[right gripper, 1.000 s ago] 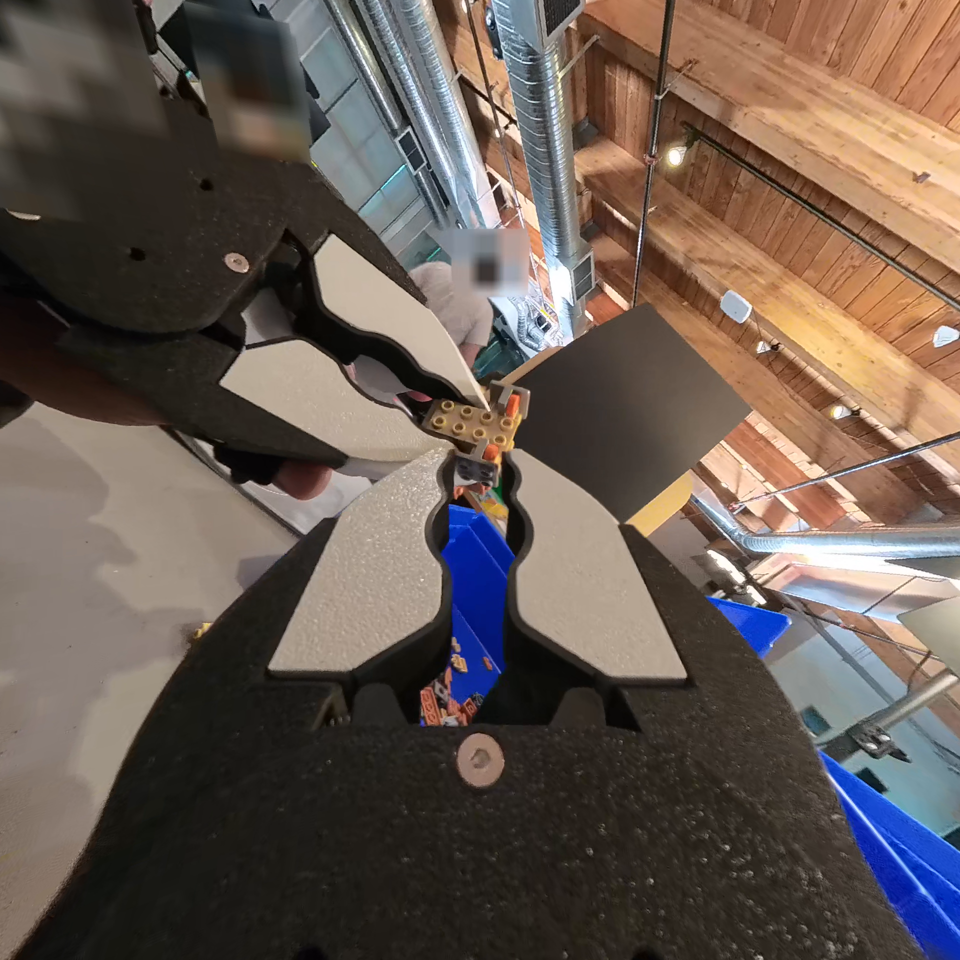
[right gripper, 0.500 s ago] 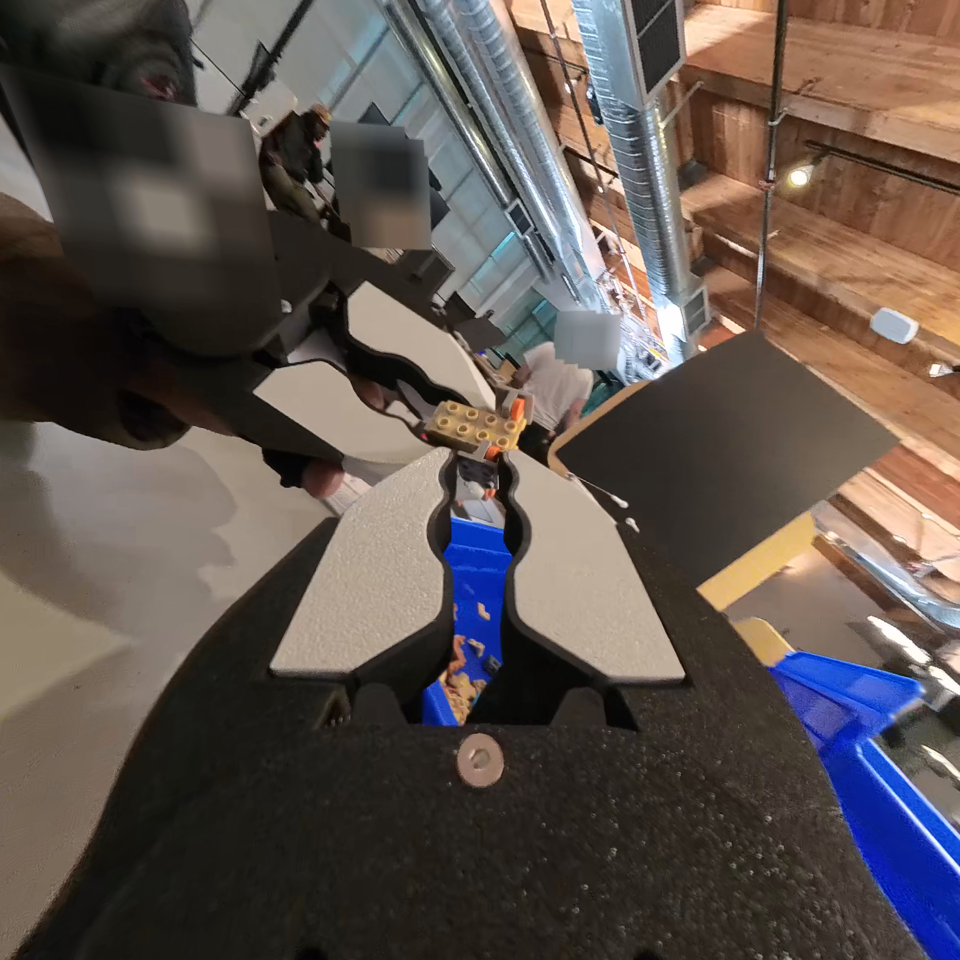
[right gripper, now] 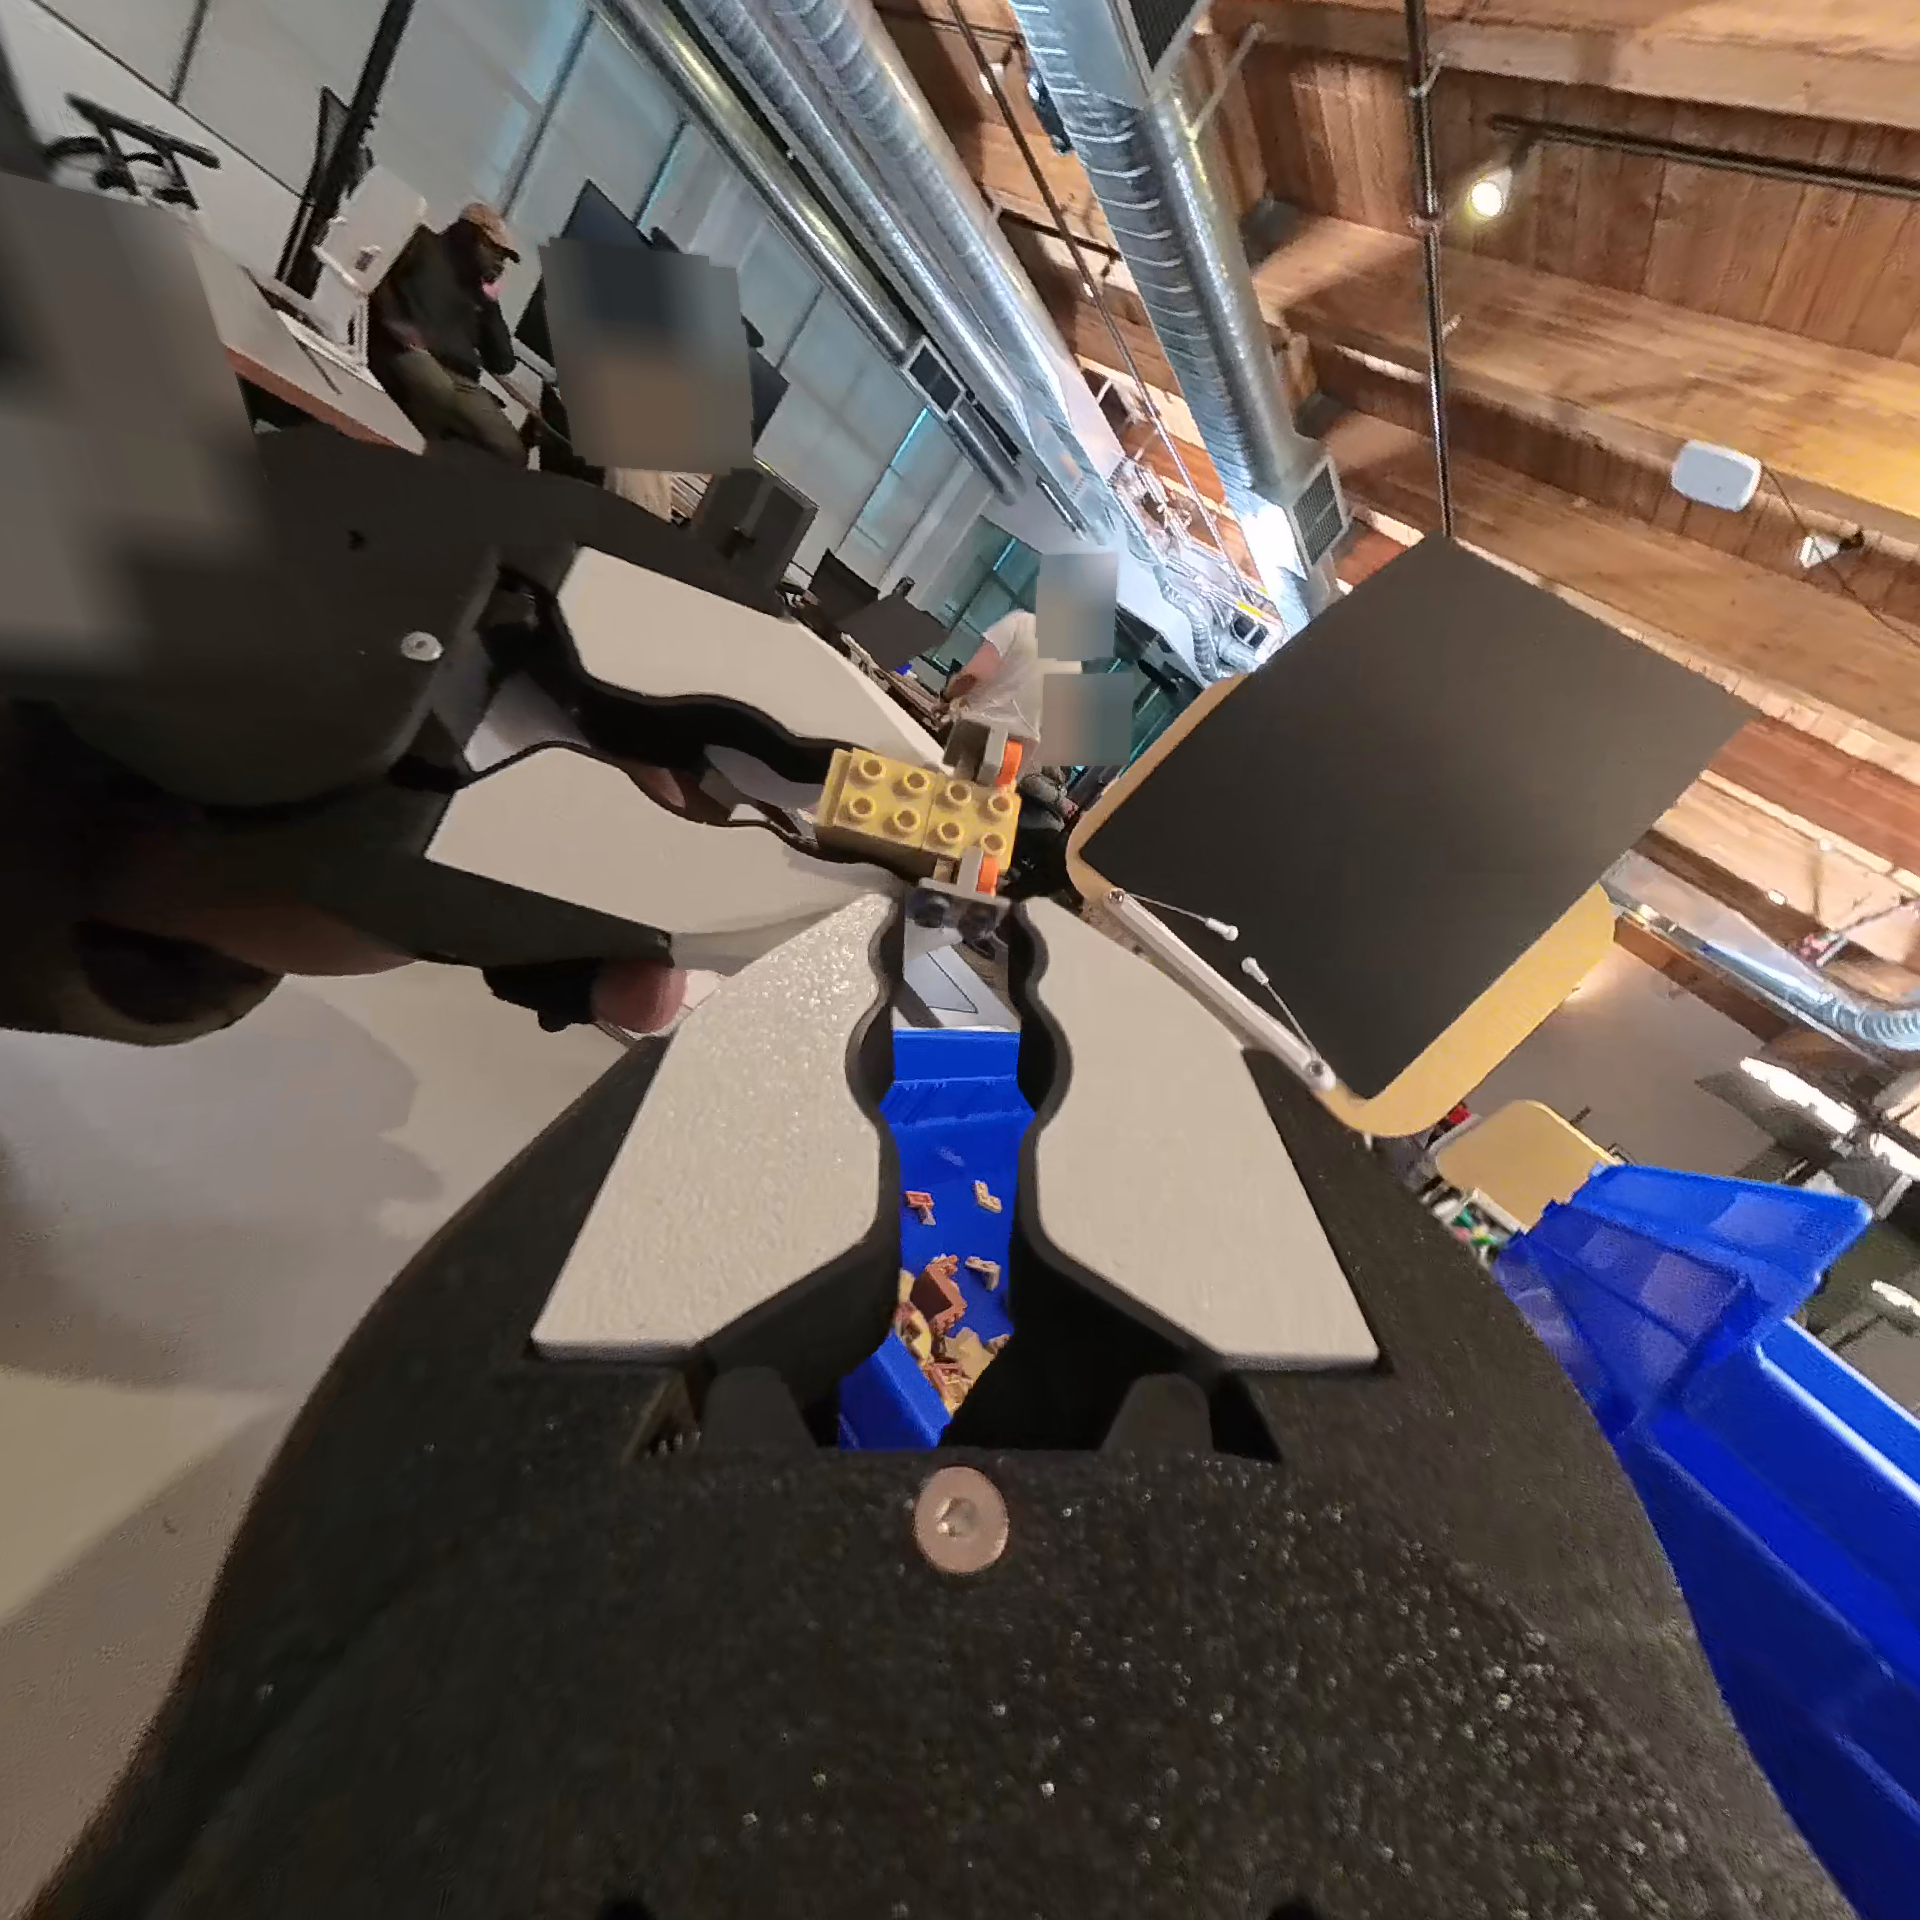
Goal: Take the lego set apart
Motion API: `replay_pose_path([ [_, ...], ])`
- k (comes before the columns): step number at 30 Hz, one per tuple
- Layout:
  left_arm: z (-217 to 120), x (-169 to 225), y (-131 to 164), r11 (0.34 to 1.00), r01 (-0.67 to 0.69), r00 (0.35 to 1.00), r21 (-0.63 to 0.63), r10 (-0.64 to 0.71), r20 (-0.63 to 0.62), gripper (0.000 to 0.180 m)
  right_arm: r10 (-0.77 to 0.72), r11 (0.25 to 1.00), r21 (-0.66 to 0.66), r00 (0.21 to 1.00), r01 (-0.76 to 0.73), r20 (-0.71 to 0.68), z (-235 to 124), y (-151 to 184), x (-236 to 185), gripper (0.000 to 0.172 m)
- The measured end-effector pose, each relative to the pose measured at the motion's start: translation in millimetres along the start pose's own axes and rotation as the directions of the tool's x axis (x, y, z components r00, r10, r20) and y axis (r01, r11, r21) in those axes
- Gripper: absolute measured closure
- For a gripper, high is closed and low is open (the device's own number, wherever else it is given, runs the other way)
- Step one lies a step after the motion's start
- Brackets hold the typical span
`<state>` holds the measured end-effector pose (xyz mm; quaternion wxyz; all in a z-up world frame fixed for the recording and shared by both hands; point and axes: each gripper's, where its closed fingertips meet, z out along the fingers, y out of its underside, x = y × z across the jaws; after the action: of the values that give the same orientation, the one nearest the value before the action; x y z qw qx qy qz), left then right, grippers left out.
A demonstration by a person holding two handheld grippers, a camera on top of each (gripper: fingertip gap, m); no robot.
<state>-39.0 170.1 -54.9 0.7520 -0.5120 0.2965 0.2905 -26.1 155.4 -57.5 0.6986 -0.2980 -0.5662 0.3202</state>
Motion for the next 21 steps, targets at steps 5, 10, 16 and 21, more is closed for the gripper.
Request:
replay_pose_path([
  [5, -0.2, -0.6, -0.7, 1.000, -0.004, 1.000, -0.003, 0.004, 0.006, 0.161, 0.043, 0.999, 0.007, 0.999, -0.042, -0.025, 1.2, -4.0, 0.6, 0.152],
  [10, 0.0, 0.8, -1.2, 1.000, 0.018, 1.000, 0.002, -0.018, 0.000, 0.161, 0.049, 0.999, 0.001, 0.998, -0.049, -0.041, 1.7, -5.4, 1.3, 0.155],
  [16, -0.3, 2.1, -1.8, 0.999, 0.030, 0.999, 0.011, -0.030, -0.018, 0.161, -0.063, 0.998, 0.007, 0.996, 0.063, -0.056, 0.4, -6.9, -0.3, 0.155],
  [21, -1.1, 0.9, -2.9, 1.000, 0.005, 1.000, 0.017, -0.005, -0.010, 0.161, -0.075, 0.997, 0.011, 0.995, 0.076, -0.060, 0.3, -7.9, -0.8, 0.154],
])
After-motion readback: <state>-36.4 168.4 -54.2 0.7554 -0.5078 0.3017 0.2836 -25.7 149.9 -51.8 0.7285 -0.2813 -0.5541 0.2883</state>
